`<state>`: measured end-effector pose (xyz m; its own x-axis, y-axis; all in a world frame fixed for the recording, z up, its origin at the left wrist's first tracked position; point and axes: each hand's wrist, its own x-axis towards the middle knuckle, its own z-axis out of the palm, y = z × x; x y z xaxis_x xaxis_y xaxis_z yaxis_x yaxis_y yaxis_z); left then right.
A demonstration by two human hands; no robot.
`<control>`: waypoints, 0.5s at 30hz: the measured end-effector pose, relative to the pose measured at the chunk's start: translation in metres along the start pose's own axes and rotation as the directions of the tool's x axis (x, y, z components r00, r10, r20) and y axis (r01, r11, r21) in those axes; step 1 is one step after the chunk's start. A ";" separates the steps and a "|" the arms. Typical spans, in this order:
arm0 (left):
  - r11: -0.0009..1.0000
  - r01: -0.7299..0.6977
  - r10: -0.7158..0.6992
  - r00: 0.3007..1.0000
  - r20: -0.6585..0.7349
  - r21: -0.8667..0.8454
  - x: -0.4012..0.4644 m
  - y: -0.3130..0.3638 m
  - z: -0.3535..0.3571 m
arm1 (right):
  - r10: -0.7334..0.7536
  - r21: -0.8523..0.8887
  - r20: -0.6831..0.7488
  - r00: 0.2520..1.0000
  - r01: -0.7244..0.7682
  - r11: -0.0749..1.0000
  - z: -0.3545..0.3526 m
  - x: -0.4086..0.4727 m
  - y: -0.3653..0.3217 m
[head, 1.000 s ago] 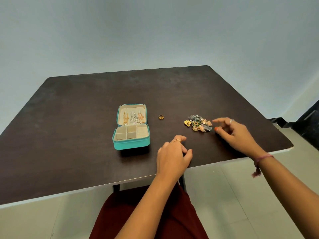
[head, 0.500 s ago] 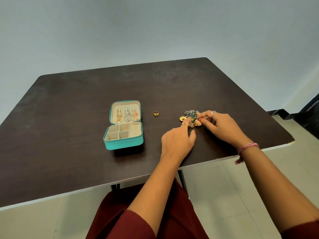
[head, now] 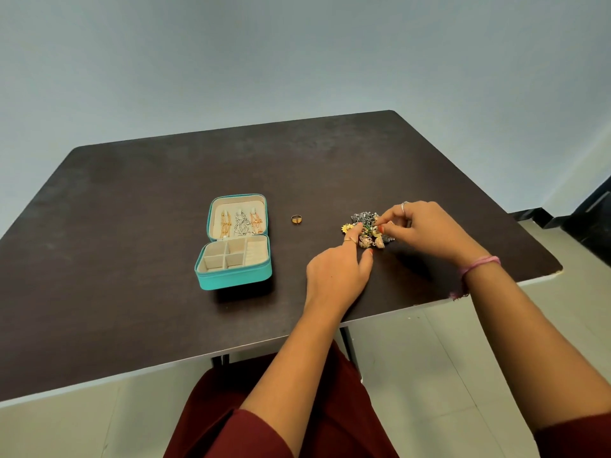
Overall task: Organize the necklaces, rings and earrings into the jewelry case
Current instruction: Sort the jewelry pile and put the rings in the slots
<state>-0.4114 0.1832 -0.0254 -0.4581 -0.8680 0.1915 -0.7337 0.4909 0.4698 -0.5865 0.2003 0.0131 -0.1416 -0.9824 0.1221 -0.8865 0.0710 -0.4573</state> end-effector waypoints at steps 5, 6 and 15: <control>1.000 -0.025 0.026 1.000 0.013 -0.016 -0.002 0.000 -0.001 | 0.007 0.280 -0.005 1.000 -0.005 0.960 -0.008 -0.003 -0.005; 1.000 -0.022 0.023 1.000 0.017 -0.021 -0.002 0.000 -0.001 | 0.020 0.317 -0.030 0.999 -0.010 0.948 -0.008 -0.004 -0.006; 0.990 -0.049 0.045 0.998 -0.036 -0.130 -0.015 -0.002 -0.001 | 0.029 0.254 -0.014 0.999 -0.024 0.967 0.010 0.004 -0.041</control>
<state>-0.4027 0.1950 -0.0284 -0.4724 -0.8471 0.2433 -0.6384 0.5192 0.5682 -0.5462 0.1914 0.0235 -0.1735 -0.9774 0.1212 -0.7419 0.0488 -0.6687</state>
